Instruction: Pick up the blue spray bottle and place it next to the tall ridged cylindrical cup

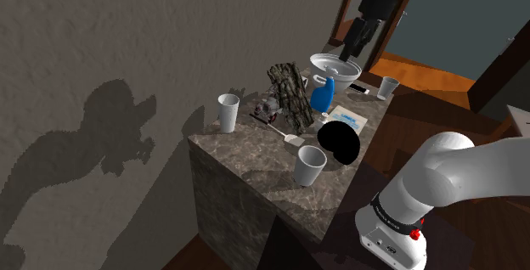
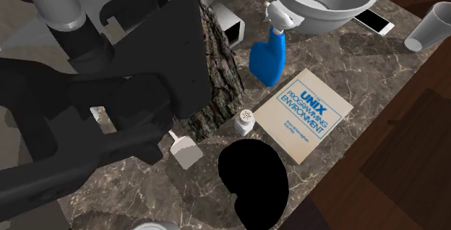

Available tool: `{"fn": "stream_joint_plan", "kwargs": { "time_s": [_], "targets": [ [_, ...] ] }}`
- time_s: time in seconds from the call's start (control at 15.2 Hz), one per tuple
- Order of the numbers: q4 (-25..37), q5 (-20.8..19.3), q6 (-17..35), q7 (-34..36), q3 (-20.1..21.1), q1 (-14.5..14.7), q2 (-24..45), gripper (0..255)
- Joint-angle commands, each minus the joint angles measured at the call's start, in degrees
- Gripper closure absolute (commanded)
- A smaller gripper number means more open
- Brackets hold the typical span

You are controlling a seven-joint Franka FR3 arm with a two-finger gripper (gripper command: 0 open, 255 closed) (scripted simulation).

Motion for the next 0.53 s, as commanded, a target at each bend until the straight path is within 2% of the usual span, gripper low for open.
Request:
{"fn": "stream_joint_plan", "kwargs": {
  "time_s": [0.0, 0.46],
  "targets": [
    [0.0, 0.0, 0.0, 0.0, 0.0, 0.0, 0.0, 0],
    [-0.33, -4.28, 7.29, -6.86, -5.7, -2.03, 8.09, 0]
  ]
}}
